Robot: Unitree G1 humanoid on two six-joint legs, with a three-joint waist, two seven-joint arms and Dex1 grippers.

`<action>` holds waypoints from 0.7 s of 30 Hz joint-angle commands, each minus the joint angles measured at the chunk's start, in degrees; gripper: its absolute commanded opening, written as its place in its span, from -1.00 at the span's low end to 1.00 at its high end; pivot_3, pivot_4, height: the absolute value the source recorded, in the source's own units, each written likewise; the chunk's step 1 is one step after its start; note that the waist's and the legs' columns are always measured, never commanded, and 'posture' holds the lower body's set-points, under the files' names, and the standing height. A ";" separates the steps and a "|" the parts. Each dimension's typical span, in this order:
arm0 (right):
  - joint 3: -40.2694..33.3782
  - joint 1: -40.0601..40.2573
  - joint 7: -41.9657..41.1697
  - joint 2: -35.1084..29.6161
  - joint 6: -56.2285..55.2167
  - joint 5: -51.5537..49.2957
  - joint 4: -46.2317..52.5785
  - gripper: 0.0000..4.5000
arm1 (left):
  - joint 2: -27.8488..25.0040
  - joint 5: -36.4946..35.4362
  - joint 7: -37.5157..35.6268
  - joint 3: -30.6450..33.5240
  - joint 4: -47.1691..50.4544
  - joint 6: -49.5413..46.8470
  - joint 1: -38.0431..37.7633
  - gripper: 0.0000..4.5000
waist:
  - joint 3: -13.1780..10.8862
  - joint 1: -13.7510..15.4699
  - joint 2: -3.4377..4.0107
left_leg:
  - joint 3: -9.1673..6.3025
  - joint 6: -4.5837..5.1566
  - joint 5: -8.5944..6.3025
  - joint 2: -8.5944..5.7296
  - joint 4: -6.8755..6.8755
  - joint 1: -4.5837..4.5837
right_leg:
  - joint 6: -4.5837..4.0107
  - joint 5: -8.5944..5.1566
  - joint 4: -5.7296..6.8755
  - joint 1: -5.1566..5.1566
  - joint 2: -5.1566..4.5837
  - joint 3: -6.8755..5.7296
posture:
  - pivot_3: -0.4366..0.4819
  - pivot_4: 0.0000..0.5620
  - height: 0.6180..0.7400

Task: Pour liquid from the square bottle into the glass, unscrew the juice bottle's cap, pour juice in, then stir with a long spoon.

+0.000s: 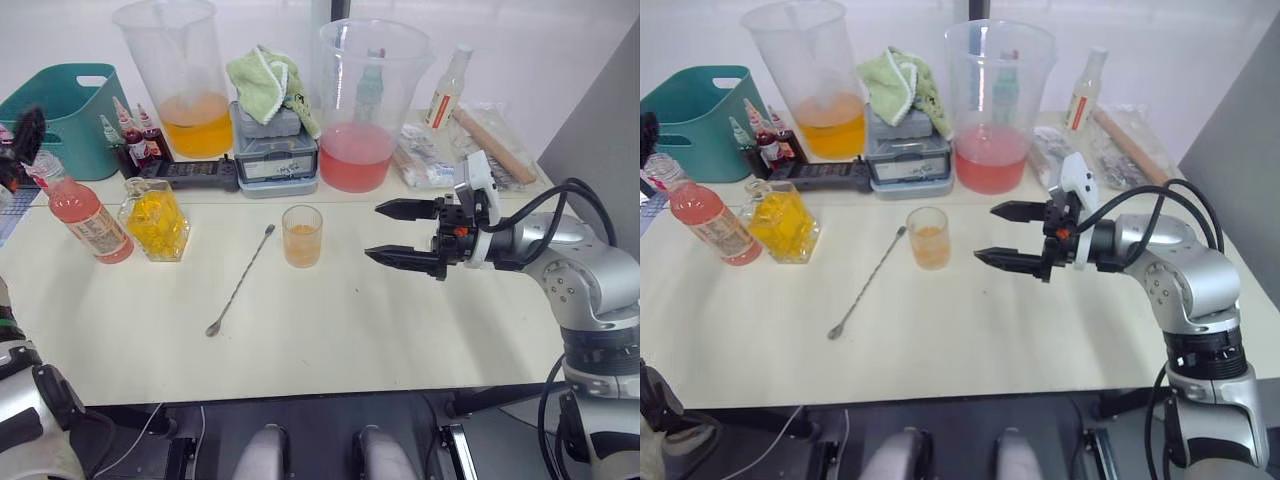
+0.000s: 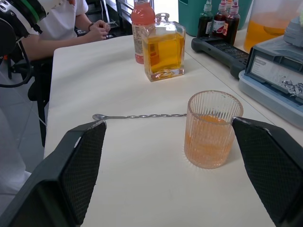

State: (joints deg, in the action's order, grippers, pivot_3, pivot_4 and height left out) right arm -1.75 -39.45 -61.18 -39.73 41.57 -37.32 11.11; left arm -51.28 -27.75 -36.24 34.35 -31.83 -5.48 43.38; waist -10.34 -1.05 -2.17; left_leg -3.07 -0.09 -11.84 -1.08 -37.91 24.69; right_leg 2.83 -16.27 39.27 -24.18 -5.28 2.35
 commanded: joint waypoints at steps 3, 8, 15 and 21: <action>-0.95 -3.07 -1.48 0.28 -1.24 -1.31 -0.48 1.00 | -6.12 -8.47 -1.75 4.72 13.95 -8.06 0.40 0.99 | 0.00 -0.21 0.00 | 0.00 0.00 0.00 0.03 0.00 -0.01 | 0.00 0.00 0.00 -0.02 0.02 0.00 | -0.05 -0.47 1.00; 0.69 -5.31 -4.79 0.48 -2.24 -0.55 -2.50 1.00 | -11.05 -23.88 -6.26 7.63 36.96 -30.09 -11.02 0.99 | 0.00 -0.74 0.01 | 0.00 0.00 0.00 0.08 0.00 -0.01 | 0.00 0.00 -0.02 0.04 -0.02 0.03 | -0.05 -0.47 1.00; 2.10 -6.12 -7.72 -1.10 -2.92 1.04 -3.93 1.00 | -10.24 -25.55 -10.07 16.52 53.28 -40.30 -33.38 0.99 | -0.01 -1.20 0.06 | 0.04 0.00 0.00 0.14 0.06 -0.25 | 0.00 0.00 -0.01 0.11 0.02 0.07 | -0.05 -0.47 1.00; 0.83 1.03 -9.56 -6.60 -5.66 4.03 -4.76 1.00 | -3.09 -19.59 -14.03 17.22 55.23 -34.40 -47.68 0.99 | 0.00 -0.78 0.06 | 0.16 0.00 -0.01 0.23 0.20 -0.36 | -0.02 -0.01 -0.22 0.23 0.01 0.05 | -0.05 -0.47 1.00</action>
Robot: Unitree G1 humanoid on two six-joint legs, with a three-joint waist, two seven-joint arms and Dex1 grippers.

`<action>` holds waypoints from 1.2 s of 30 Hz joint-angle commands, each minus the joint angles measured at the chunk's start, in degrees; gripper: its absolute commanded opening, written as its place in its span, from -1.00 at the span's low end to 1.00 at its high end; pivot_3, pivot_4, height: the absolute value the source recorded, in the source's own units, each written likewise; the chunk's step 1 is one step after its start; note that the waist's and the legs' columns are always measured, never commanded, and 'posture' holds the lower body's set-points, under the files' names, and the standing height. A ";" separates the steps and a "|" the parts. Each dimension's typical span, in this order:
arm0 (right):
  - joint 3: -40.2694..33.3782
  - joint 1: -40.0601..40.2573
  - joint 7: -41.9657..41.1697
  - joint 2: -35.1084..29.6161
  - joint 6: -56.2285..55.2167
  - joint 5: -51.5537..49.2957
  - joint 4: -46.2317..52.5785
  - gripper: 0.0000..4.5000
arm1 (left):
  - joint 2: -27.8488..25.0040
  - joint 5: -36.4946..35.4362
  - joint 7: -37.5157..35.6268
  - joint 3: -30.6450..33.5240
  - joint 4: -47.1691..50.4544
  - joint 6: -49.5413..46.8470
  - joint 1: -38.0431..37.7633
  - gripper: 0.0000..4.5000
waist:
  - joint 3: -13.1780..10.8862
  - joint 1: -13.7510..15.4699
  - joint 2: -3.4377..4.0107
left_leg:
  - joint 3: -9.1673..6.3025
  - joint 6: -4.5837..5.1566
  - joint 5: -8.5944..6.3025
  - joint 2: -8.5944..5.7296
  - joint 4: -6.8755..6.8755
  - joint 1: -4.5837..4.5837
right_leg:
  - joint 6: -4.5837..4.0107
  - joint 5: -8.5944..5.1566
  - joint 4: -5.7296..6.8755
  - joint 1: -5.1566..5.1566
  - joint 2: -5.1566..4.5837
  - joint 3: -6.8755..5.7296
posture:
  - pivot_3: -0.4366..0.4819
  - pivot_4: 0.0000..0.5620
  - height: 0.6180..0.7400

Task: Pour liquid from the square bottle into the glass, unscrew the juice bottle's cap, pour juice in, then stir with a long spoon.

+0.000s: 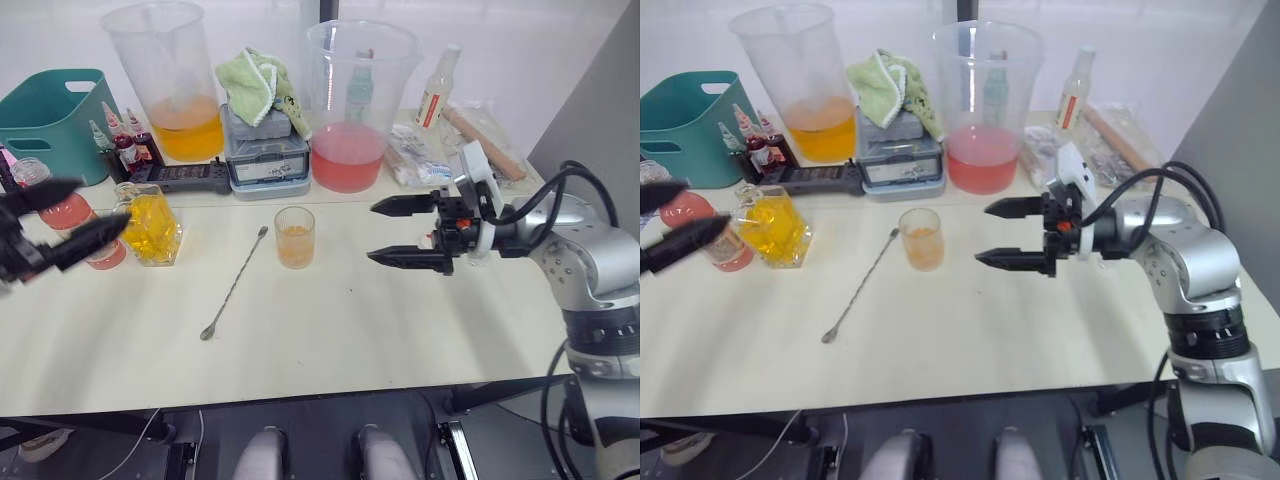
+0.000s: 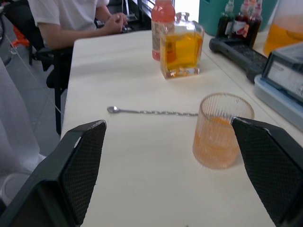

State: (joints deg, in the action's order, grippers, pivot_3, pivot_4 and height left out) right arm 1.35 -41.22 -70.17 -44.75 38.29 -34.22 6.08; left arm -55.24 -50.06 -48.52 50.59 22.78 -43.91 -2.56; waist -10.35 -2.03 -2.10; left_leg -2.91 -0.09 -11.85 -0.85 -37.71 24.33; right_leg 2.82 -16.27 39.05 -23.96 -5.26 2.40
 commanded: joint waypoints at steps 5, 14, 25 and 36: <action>-5.23 9.71 2.14 -2.78 -4.40 1.79 1.37 1.00 | 3.77 9.55 -6.22 -4.53 -1.29 11.40 -8.09 0.99 | 0.03 1.24 0.05 | 0.09 0.00 0.00 -0.02 -0.03 -0.08 | -0.01 0.01 -0.18 0.19 -0.07 0.05 | -0.05 -0.47 1.00; -15.19 25.16 8.21 -5.57 -4.05 1.20 7.49 1.00 | 8.77 15.83 -5.50 -10.71 -4.80 18.51 -10.92 0.99 | 0.03 1.59 0.05 | 0.04 0.01 -0.02 0.13 -0.02 -0.33 | 0.00 0.01 -0.64 0.73 -0.01 -0.03 | -0.05 -0.47 1.00; -22.12 42.46 12.25 -4.99 -5.21 2.03 8.88 1.00 | 14.82 19.22 -3.80 -18.08 -2.90 23.24 -14.67 0.99 | 0.09 0.83 0.47 | -1.81 0.42 0.22 -1.15 0.31 -0.65 | 0.12 -0.38 -1.07 2.29 -1.05 -2.10 | -0.05 -0.47 1.00; -23.84 43.88 13.15 -4.98 -2.78 -2.48 13.07 1.00 | 22.79 22.30 17.75 -33.63 10.32 9.55 -6.11 0.99 | 0.16 2.69 0.92 | -2.80 0.50 0.45 -2.11 0.51 -1.09 | 0.52 -0.87 -1.01 2.70 -1.63 -1.97 | -0.05 -0.47 1.00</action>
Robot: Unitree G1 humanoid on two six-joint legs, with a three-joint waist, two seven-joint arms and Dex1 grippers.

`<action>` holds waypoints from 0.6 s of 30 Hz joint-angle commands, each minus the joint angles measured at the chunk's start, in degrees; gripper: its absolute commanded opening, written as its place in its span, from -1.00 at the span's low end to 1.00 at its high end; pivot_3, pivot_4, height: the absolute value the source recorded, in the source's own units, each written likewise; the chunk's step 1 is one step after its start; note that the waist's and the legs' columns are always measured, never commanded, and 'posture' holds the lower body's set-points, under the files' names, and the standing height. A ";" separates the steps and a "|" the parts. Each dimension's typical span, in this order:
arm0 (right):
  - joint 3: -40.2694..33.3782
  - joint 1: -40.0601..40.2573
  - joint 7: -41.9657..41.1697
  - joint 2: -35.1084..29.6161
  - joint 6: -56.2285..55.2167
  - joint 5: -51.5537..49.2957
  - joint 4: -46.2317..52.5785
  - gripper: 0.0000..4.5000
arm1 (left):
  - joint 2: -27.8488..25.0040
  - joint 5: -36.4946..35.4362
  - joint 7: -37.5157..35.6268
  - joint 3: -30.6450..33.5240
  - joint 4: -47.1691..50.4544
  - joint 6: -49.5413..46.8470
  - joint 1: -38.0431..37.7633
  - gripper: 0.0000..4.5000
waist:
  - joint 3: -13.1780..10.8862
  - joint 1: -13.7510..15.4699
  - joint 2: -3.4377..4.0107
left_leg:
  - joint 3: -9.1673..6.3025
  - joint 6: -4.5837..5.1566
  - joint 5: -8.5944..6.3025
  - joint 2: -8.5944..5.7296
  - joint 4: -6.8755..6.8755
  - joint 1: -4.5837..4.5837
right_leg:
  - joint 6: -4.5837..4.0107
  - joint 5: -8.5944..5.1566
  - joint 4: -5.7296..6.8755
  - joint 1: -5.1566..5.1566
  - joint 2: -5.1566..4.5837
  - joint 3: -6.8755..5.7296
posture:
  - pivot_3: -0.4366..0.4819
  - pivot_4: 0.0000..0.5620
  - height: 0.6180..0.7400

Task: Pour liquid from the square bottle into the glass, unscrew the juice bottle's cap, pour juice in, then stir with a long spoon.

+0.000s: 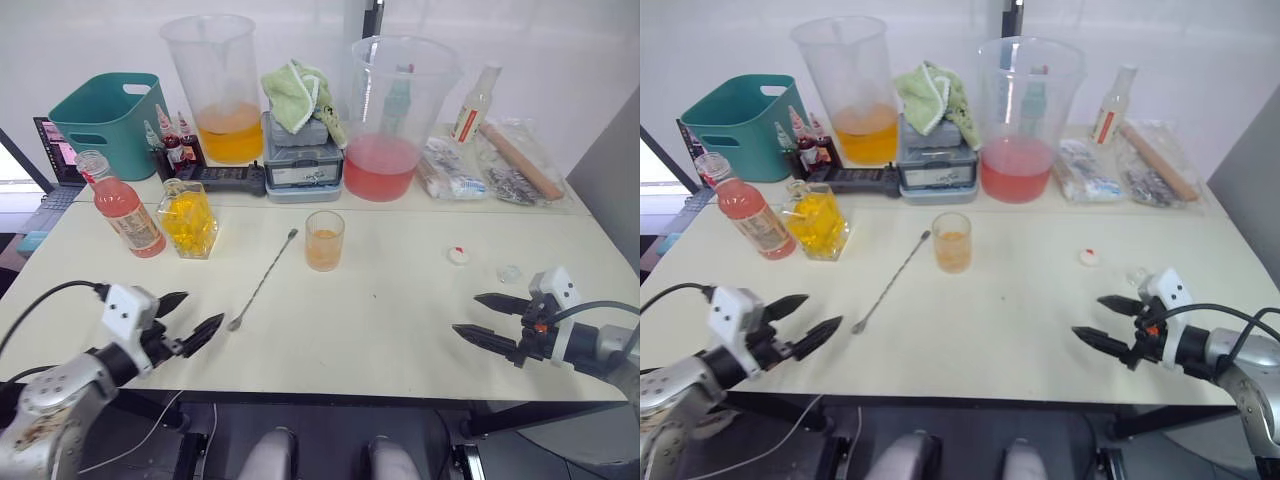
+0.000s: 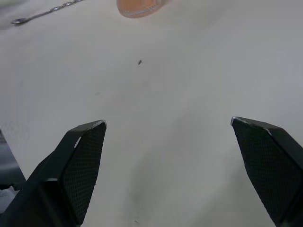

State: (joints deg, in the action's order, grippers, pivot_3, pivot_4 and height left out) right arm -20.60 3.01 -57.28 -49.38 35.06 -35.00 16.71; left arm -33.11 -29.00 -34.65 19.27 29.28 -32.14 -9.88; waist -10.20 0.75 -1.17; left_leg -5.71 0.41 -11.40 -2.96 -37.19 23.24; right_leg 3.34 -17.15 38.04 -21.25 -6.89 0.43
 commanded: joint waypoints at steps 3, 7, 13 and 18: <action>-1.74 -1.50 0.60 -0.76 1.12 -2.46 3.31 1.00 | 2.28 3.71 9.21 -5.90 3.90 -5.14 4.12 0.99 | 0.00 -0.11 -0.01 | 0.17 0.00 0.00 -0.02 0.14 -0.08 | 0.03 0.01 -0.02 -0.03 0.00 0.19 | -0.05 -0.47 1.00; -0.69 -3.08 1.08 -1.39 1.48 -2.21 4.32 1.00 | 2.97 6.47 12.66 -9.48 2.41 -7.47 6.91 0.99 | 0.00 -0.10 -0.01 | 0.20 0.00 0.00 -0.02 0.16 -0.08 | 0.04 0.01 -0.02 -0.06 0.02 0.20 | -0.05 -0.47 1.00; -0.39 -4.42 2.86 -0.89 2.85 -2.86 5.92 1.00 | 4.79 9.62 16.35 -13.11 -0.43 -10.19 9.87 0.99 | 0.00 -0.05 -0.01 | 0.21 0.00 0.00 -0.06 0.16 -0.06 | 0.06 0.01 -0.05 -0.06 0.02 0.21 | -0.05 -0.47 1.00; 0.09 -5.12 4.35 -0.51 3.57 -3.20 7.04 1.00 | 9.47 9.94 18.19 -15.79 -3.11 -10.54 13.06 0.99 | 0.00 0.08 -0.02 | 0.20 0.00 0.00 -0.08 0.16 -0.03 | 0.09 0.02 -0.07 -0.07 0.00 0.22 | -0.05 -0.47 1.00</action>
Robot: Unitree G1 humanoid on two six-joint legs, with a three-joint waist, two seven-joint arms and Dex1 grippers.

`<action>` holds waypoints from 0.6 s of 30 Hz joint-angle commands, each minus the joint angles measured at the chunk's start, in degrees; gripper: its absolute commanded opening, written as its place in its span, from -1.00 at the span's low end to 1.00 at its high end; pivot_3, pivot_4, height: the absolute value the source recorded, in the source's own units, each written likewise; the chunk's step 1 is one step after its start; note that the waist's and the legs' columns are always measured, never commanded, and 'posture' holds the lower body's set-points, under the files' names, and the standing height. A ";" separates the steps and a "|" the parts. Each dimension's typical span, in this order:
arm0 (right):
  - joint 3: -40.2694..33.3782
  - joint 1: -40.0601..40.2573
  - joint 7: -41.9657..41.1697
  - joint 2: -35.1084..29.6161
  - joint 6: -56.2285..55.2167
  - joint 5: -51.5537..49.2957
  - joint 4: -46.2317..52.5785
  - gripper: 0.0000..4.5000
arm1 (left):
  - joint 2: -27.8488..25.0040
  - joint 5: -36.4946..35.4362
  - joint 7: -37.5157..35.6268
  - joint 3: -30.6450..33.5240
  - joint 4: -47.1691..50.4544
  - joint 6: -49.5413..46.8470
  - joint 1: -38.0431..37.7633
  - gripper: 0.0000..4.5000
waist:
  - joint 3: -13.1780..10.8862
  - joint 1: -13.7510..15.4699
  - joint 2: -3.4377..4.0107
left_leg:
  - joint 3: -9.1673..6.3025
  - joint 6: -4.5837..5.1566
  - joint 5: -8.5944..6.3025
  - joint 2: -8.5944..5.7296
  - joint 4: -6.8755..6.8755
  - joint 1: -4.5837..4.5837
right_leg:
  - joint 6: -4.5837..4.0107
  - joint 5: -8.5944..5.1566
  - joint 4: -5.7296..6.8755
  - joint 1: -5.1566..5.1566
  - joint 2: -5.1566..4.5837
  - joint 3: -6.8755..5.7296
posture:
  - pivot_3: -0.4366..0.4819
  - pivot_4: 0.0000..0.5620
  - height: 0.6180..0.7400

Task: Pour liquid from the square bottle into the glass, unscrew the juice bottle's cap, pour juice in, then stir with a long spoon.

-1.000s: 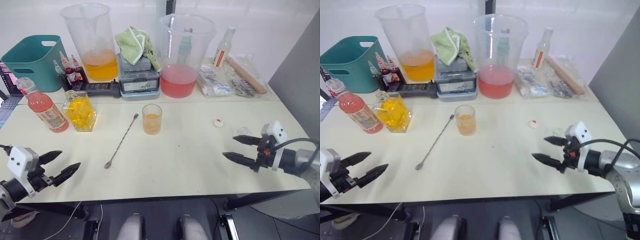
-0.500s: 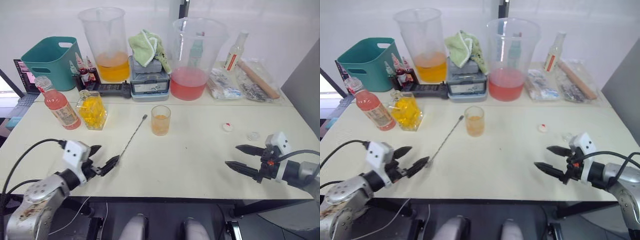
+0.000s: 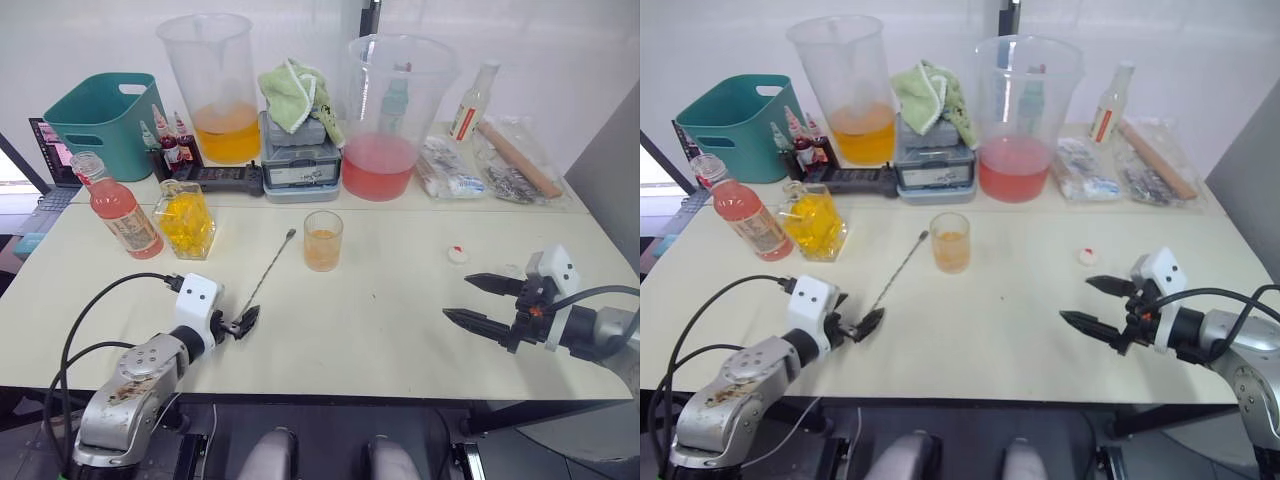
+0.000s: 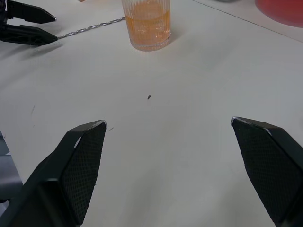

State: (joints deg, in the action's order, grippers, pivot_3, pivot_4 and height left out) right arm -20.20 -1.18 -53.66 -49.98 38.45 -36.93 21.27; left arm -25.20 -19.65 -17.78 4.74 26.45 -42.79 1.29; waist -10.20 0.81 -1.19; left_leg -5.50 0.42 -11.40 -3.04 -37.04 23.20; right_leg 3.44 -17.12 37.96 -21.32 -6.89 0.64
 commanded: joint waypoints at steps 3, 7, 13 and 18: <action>-0.14 -1.93 1.84 0.39 0.86 -1.88 2.78 1.00 | 4.07 1.23 3.01 -1.65 -2.45 -0.19 3.53 0.99 | 0.00 -0.05 -0.01 | 0.01 0.00 0.00 -0.01 0.00 0.00 | 0.01 0.00 -0.01 0.00 0.00 0.00 | -0.05 -0.47 1.00; -0.12 -5.52 4.01 0.99 2.92 -4.00 3.58 1.00 | 4.78 4.73 5.91 -3.45 -5.44 -1.36 4.52 0.74 | 0.00 -0.20 0.01 | 0.03 0.00 0.00 -0.02 0.03 -0.02 | 0.01 0.00 0.01 -0.02 0.01 0.04 | -0.05 -0.47 1.00; 1.36 -8.03 4.93 0.87 4.50 -5.42 5.03 1.00 | 5.50 5.65 6.13 -3.87 -6.22 -1.96 4.87 -0.13 | 0.01 -0.12 0.01 | 0.03 0.00 0.00 -0.05 0.03 -0.03 | 0.03 0.00 -0.03 0.01 0.00 0.05 | -0.05 -0.47 1.00; 3.66 -10.31 5.58 1.56 4.21 -5.25 4.26 1.00 | 5.35 6.43 6.13 -2.23 -6.95 -1.59 4.81 -0.87 | 0.02 -0.11 0.02 | 0.03 0.00 0.00 -0.06 0.04 -0.04 | 0.05 0.00 -0.04 0.01 -0.01 0.06 | -0.05 -0.47 1.00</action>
State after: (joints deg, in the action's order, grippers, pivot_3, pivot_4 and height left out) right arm -16.13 -10.64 -48.33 -48.67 43.19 -41.76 24.42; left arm -19.89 -13.46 -11.46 2.73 20.40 -43.67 7.07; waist -10.18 0.71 -1.17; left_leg -5.48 0.42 -11.40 -3.09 -37.00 23.17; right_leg 3.48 -17.12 37.92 -21.31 -6.90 0.70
